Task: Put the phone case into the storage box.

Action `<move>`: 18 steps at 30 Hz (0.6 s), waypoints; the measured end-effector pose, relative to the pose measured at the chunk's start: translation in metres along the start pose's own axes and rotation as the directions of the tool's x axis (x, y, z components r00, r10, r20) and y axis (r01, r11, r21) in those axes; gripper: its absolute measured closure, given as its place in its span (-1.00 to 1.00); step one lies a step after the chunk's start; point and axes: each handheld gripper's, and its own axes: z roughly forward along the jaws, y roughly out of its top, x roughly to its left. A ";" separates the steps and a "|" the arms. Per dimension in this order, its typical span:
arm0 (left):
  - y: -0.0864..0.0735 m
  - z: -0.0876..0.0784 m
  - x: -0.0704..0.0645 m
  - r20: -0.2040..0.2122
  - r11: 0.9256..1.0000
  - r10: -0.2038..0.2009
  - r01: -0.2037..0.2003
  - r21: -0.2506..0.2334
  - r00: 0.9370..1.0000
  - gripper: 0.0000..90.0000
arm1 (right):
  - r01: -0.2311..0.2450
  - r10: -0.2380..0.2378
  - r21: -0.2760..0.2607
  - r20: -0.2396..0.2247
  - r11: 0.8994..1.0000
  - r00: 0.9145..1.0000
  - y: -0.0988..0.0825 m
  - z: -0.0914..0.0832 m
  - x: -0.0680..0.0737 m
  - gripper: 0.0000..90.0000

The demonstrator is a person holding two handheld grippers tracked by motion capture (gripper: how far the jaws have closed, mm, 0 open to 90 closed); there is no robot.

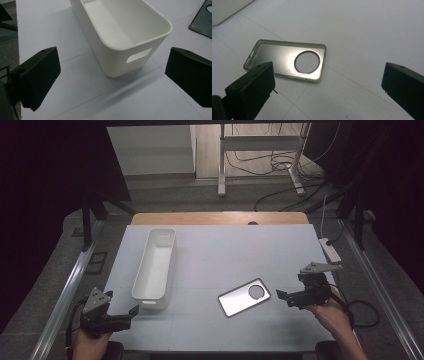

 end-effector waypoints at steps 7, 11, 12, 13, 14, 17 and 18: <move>0.000 0.000 0.000 0.001 1.000 0.000 0.000 -0.001 1.000 -0.98 | -0.019 0.020 0.019 -0.020 1.000 1.000 0.007 0.011 0.003 -1.00; 0.000 0.000 0.000 0.000 1.000 0.000 0.000 0.000 1.000 -0.98 | 0.001 0.000 0.038 -0.016 0.999 1.000 0.011 0.019 0.007 -1.00; 0.000 0.000 0.000 0.000 1.000 0.000 0.000 0.000 1.000 -0.98 | 0.003 -0.002 0.042 -0.018 0.999 1.000 0.012 0.021 0.008 -1.00; 0.000 0.000 0.000 0.000 1.000 0.000 0.000 0.000 1.000 -0.98 | 0.003 -0.002 0.044 -0.019 0.999 1.000 0.013 0.023 0.009 -1.00; 0.000 0.000 0.000 0.000 1.000 0.000 0.000 0.000 1.000 -0.98 | 0.000 0.002 0.052 -0.020 0.999 1.000 0.014 0.025 0.009 -1.00; 0.000 0.000 0.000 0.000 1.000 0.001 -0.001 0.001 1.000 -0.98 | 0.000 0.002 0.059 -0.027 0.998 1.000 0.016 0.029 0.010 -1.00; 0.000 0.000 0.000 0.001 1.000 0.002 -0.002 -0.001 1.000 -0.98 | 0.002 0.000 0.063 -0.024 0.998 1.000 0.017 0.031 0.010 -1.00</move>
